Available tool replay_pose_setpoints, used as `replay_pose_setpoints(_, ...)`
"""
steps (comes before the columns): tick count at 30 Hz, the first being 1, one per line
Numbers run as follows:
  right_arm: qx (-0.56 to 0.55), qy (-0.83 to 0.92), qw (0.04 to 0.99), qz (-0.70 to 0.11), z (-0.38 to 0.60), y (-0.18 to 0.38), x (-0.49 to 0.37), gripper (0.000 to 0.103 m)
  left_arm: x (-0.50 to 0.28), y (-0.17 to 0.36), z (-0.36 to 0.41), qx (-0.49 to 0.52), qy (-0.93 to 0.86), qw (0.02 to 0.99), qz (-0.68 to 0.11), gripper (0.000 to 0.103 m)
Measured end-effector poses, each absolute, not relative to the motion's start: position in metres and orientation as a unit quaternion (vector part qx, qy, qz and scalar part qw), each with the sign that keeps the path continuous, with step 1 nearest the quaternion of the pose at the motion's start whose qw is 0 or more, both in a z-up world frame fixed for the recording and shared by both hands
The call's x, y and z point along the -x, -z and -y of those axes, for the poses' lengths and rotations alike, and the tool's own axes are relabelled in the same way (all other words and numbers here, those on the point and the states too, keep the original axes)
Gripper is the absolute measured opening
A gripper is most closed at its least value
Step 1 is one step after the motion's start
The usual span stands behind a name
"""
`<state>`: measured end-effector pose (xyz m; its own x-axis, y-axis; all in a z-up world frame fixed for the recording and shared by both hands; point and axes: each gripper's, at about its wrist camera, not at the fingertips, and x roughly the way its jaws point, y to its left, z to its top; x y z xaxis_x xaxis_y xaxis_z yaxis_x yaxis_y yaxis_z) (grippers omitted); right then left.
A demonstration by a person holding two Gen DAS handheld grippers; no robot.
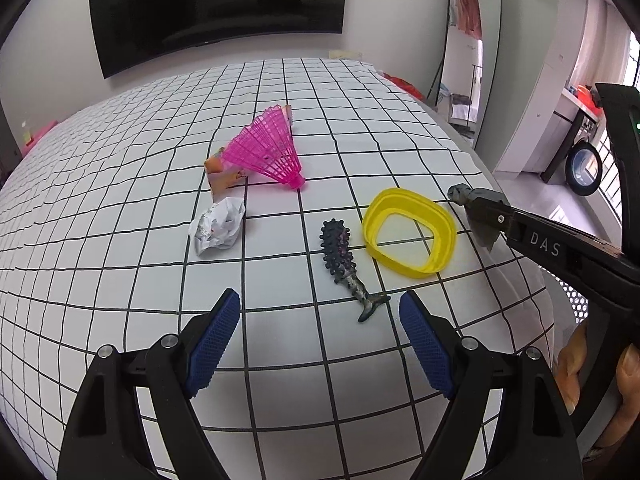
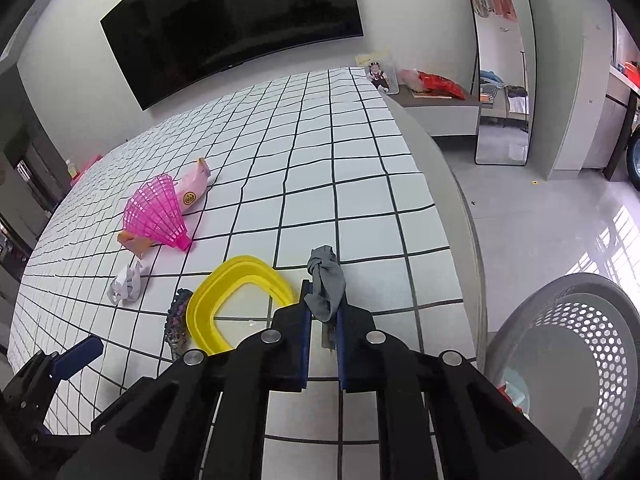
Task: Collect trash
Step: 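Reach the left tool to the yellow plastic ring and close on its rim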
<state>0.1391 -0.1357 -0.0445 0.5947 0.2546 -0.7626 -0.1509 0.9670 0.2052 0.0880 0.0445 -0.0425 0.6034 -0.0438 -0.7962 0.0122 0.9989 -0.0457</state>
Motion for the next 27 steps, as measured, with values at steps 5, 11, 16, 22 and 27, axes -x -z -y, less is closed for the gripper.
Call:
replay_pose_setpoints(5,-0.074,-0.098,0.895,-0.429,0.159,0.039,-0.123,0.010,-0.093,0.041,-0.031,0.010,0.028,0.894,-0.447,0.080)
replay_pose_setpoints(11,-0.088,-0.081,0.899,-0.422,0.184,0.035,-0.100,0.010,-0.104,0.039,-0.012,-0.004,0.050,0.894,-0.446,0.080)
replay_pose_setpoints(16,-0.104,-0.069,0.900,-0.418,0.207,0.032,-0.085,0.010,-0.116,0.039,0.003,-0.019,0.061,0.893,-0.445,0.083)
replay_pose_setpoints(22,-0.118,-0.059,0.902,-0.411,0.226,0.029,-0.070,0.010,-0.134,0.044,0.014,-0.030,0.066,0.889,-0.452,0.083)
replay_pose_setpoints(27,-0.124,-0.056,0.903,-0.408,0.232,0.029,-0.066,0.010,-0.147,0.053,0.018,-0.032,0.066,0.881,-0.468,0.083)
